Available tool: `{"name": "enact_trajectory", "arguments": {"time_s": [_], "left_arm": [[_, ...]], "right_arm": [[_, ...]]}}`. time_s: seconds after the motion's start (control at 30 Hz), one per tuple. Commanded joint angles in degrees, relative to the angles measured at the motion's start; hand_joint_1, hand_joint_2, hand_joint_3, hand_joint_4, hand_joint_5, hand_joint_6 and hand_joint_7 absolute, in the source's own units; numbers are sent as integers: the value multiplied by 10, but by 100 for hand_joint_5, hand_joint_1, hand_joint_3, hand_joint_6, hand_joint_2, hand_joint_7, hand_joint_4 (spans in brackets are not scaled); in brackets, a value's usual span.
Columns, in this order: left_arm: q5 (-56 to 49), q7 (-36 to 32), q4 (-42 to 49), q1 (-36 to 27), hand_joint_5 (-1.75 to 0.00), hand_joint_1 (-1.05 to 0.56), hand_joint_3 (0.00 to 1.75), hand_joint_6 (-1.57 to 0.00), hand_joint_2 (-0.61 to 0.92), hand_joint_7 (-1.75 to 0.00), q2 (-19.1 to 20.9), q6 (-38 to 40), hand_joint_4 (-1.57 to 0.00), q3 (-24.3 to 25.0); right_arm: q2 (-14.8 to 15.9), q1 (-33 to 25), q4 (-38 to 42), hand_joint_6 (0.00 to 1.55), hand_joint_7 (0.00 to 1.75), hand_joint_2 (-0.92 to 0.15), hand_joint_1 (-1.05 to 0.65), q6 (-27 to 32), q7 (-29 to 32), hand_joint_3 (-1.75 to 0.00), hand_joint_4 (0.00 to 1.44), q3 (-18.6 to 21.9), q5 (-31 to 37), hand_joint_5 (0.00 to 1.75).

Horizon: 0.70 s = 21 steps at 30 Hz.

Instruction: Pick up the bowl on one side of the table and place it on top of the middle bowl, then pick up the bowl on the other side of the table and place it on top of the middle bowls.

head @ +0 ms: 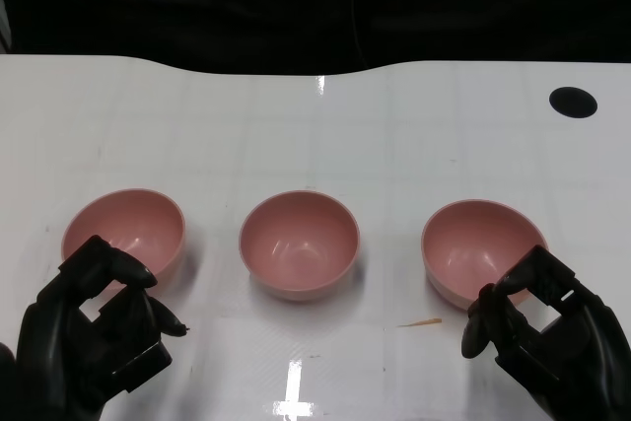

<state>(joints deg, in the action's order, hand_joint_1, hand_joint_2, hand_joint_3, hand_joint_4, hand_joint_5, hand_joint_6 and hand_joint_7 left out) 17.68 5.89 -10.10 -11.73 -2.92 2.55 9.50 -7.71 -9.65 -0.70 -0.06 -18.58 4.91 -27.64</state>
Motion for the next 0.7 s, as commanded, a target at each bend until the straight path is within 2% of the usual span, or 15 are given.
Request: {"name": "enact_trajectory", "arguments": {"time_s": [0.03, 0.2, 0.7], "left_arm": [[0, 0, -6, -3, -175, 10, 143, -63, 56, -175, 6, -7, -76, 6], [1, -4, -11, -11, -175, 10, 143, -64, 56, -175, -1, -14, -76, 7], [-5, -5, -21, -18, -175, 9, 142, -64, 56, -175, -1, -16, -77, 4]], "right_arm": [[0, 3, 3, 72, 146, -70, -8, -8, -4, -85, 81, 4, -2, 175], [6, 7, 2, 73, 146, -71, -7, 8, 0, -85, 81, 2, -3, 175], [7, 6, -2, 74, 143, -71, -7, 9, -9, -84, 81, 4, -7, 175]]}}
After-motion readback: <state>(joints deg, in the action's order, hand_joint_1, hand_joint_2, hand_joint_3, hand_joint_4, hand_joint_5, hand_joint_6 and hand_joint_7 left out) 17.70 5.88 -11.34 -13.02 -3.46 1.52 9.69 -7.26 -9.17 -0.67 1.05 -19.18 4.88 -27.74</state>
